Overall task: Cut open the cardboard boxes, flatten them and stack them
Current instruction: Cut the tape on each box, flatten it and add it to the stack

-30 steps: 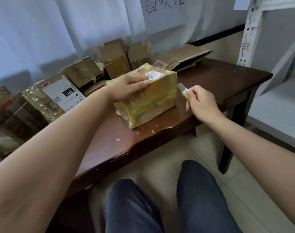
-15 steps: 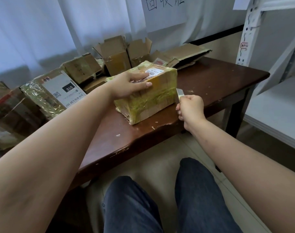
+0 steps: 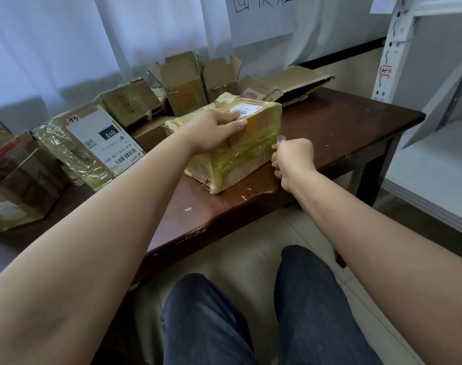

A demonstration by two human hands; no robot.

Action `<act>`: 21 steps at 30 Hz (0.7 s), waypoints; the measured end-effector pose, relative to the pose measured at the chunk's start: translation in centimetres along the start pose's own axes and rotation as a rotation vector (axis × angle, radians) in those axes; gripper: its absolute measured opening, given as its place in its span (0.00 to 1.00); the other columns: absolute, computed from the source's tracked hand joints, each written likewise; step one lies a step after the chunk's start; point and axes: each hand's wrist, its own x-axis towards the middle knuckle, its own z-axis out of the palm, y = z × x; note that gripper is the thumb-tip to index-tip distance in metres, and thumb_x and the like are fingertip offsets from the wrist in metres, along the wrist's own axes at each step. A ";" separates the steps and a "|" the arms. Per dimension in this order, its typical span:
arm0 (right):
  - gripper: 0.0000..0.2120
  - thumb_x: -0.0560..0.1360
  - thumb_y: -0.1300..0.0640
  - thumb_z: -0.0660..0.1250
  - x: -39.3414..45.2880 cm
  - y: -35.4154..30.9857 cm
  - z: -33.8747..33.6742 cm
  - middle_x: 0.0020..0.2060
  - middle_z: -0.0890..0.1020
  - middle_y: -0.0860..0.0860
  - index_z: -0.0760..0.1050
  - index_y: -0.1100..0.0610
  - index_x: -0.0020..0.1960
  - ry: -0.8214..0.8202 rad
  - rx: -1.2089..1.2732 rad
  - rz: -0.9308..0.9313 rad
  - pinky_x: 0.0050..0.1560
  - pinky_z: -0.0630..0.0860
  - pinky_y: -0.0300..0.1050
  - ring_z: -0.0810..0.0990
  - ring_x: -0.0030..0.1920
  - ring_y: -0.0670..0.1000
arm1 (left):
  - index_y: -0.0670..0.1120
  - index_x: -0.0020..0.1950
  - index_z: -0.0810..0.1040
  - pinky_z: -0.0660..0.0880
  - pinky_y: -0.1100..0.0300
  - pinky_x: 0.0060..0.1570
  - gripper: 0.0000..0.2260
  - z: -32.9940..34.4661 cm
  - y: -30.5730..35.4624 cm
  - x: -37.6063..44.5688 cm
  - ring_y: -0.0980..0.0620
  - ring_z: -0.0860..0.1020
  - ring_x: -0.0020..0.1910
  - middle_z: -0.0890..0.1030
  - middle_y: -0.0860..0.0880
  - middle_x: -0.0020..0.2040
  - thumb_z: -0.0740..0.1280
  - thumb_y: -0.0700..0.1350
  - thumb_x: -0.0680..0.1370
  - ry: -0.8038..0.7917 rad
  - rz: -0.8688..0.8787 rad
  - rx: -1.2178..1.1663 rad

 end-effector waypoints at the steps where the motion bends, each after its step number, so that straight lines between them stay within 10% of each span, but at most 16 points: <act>1: 0.13 0.77 0.63 0.53 -0.3 0.1 0.1 0.33 0.73 0.53 0.74 0.62 0.55 -0.009 -0.010 -0.014 0.18 0.59 0.31 0.68 0.25 0.47 | 0.51 0.72 0.71 0.58 0.67 0.63 0.23 0.1 0.0 0.1 0.56 0.66 0.72 0.70 0.55 0.72 0.63 0.58 0.79 0.002 0.000 0.002; 8: 0.09 0.75 0.65 0.55 -3.5 1.6 1.9 0.34 0.75 0.55 0.73 0.59 0.42 -0.130 -0.193 -0.225 0.20 0.62 0.36 0.70 0.25 0.49 | 0.51 0.72 0.71 0.59 0.68 0.61 0.23 0.1 0.3 0.1 0.55 0.66 0.71 0.70 0.55 0.72 0.62 0.58 0.79 0.013 -0.012 0.016; 21: 0.11 0.75 0.67 0.55 -7.3 3.0 2.2 0.31 0.73 0.58 0.75 0.67 0.50 -0.345 -0.322 -0.180 0.21 0.59 0.35 0.67 0.22 0.50 | 0.51 0.73 0.69 0.59 0.63 0.65 0.25 0.2 0.0 0.4 0.53 0.65 0.73 0.68 0.53 0.74 0.62 0.60 0.79 -0.012 -0.018 0.029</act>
